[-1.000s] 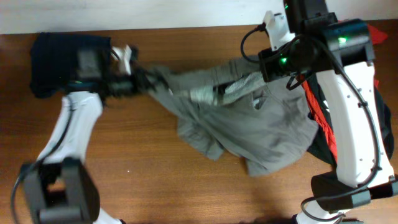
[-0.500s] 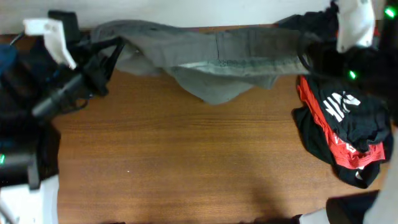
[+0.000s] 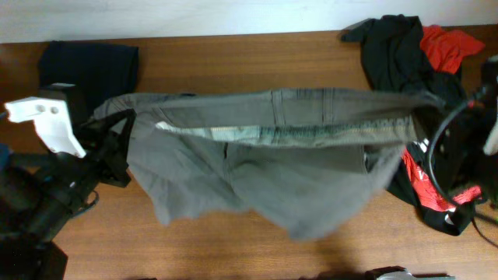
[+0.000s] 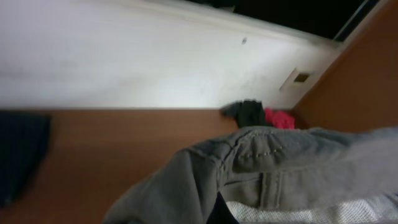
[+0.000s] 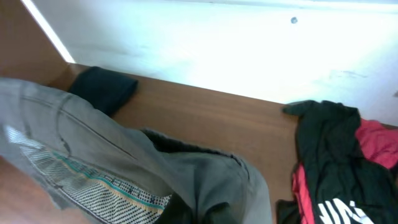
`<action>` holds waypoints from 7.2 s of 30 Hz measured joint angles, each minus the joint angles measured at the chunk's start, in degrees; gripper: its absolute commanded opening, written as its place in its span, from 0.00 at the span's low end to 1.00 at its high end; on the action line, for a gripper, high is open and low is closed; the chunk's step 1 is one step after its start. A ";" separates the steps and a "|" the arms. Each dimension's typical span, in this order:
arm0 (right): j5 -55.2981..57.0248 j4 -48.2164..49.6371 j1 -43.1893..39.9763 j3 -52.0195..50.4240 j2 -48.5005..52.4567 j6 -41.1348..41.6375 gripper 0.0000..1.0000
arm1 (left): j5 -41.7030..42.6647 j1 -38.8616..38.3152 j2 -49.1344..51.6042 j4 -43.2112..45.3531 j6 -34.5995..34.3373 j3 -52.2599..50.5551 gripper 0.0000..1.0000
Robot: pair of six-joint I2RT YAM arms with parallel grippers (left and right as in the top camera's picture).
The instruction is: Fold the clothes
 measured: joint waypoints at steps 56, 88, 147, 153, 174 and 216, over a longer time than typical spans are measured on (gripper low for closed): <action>-3.67 36.68 -0.42 -28.79 52.98 -1.55 0.93 | -16.94 -9.01 68.13 20.20 9.66 4.79 0.99; -1.99 64.87 13.84 -28.61 64.11 -32.87 0.41 | -20.06 -7.87 52.37 15.13 18.03 7.02 0.99; 0.13 12.46 4.68 -0.87 50.31 -9.31 0.95 | -21.03 -7.87 52.37 1.86 16.55 7.02 0.99; 0.17 10.12 4.46 -6.95 52.57 -3.80 0.95 | -20.02 -7.96 52.37 -2.89 14.67 7.02 0.99; 0.35 23.10 -1.42 -29.86 52.68 -1.57 0.04 | -18.12 -11.76 65.42 -5.77 10.80 6.56 0.01; 2.80 33.53 -1.42 -52.35 50.03 10.49 0.04 | -23.32 -11.69 77.33 33.46 8.22 6.36 0.01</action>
